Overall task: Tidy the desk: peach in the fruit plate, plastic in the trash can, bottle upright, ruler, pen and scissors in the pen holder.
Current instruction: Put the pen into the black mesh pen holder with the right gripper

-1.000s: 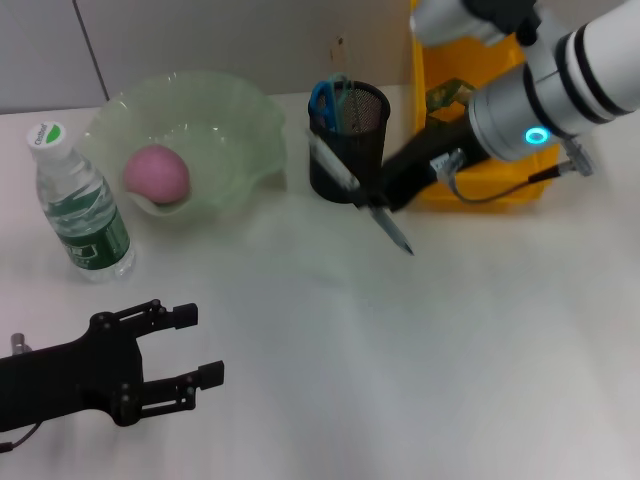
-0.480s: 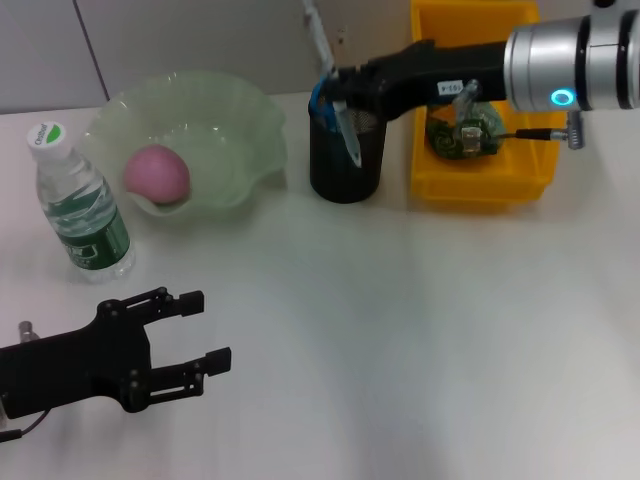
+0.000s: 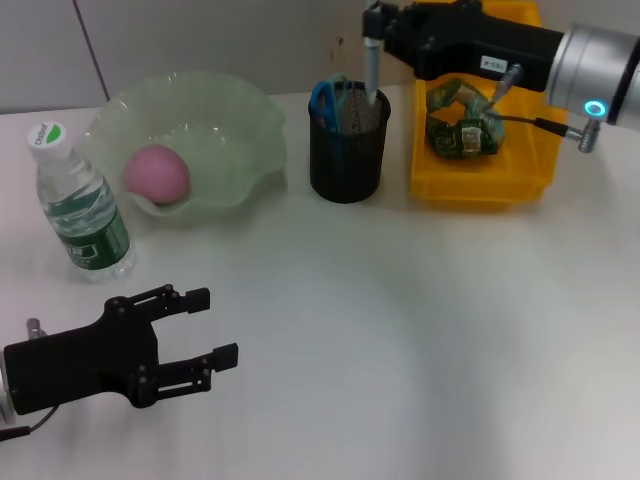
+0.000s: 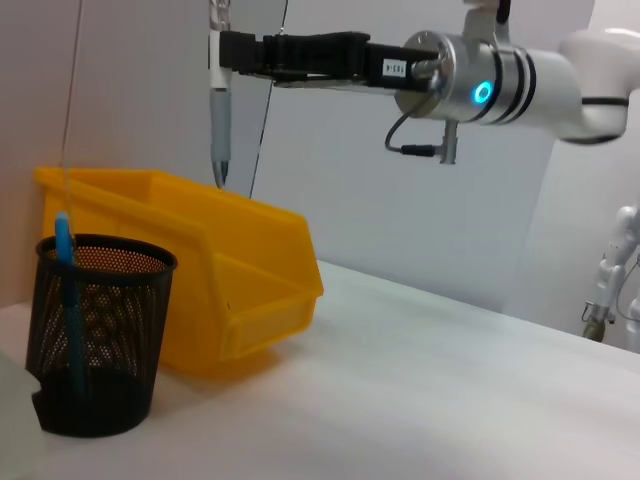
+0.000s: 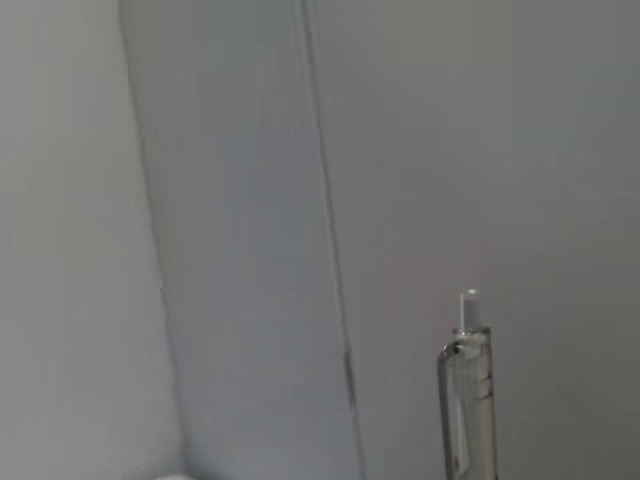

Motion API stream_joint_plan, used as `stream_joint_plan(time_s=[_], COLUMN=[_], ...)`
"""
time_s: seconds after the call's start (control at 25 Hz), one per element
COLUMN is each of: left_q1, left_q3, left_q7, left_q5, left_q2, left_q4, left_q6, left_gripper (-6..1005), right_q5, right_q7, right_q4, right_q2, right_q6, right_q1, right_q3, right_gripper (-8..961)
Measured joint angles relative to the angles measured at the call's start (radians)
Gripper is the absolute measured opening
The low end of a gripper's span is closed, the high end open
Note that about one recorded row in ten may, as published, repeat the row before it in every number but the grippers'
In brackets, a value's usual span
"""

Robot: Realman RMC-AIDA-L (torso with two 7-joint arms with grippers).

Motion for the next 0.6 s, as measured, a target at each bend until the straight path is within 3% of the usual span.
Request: stream_joint_plan(time_s=[0.2,0.6], left_q1=[0.0,-0.015], left_q3=[0.0,0.0], left_q7=[0.003,-0.003], left_q5=[0.0,0.0], left_q2=[-0.009,-0.014], left_q4=[0.0,-0.008], left_q6=[-0.004,-0.018], left_gripper=[805,805], right_q5=[0.113,0.149], right_q7=[-0.199,-0.298], right_q4=[0.109,0.221], right_q2=[0.0,0.007], right_q6=[0.016,0.089], right_q1=[-0.001,0.061], right_q3=[0.033,0.019], right_gripper=[118,118])
